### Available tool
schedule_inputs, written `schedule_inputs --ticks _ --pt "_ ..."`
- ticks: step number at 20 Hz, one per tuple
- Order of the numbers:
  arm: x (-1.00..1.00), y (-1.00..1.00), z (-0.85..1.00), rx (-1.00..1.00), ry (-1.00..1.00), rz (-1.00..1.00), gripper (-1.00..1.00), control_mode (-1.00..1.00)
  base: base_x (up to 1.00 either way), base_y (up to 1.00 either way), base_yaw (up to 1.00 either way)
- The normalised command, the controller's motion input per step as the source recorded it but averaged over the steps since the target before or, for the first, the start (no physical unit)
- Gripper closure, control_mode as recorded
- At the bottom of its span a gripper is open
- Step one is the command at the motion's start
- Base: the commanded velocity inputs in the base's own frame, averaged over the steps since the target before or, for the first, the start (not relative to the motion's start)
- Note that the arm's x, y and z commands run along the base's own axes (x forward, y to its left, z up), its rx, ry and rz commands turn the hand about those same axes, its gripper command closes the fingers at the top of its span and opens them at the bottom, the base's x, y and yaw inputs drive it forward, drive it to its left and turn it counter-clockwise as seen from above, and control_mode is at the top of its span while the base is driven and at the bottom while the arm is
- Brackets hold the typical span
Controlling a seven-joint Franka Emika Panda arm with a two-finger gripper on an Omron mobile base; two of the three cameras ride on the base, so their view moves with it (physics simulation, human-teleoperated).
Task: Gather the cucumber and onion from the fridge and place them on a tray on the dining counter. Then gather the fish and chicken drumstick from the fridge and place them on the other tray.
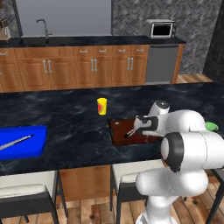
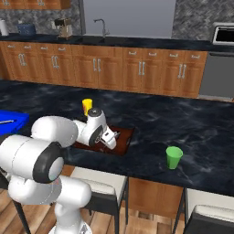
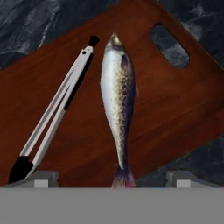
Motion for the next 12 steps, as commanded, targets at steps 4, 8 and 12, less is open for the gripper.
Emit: schedule_inputs --ticks 4,8,12 --pt "-0.46 0.23 0.65 0.00 0.00 0.00 -1.00 -1.00 0.00 0.00 0.00" --pt "-0.58 0.31 0.61 0.00 0.00 0.00 -1.00 -1.00 0.00 0.00 0.00" --pt "-0.65 0.37 0.57 0.00 0.01 0.04 -1.00 -1.00 0.00 0.00 0.00"
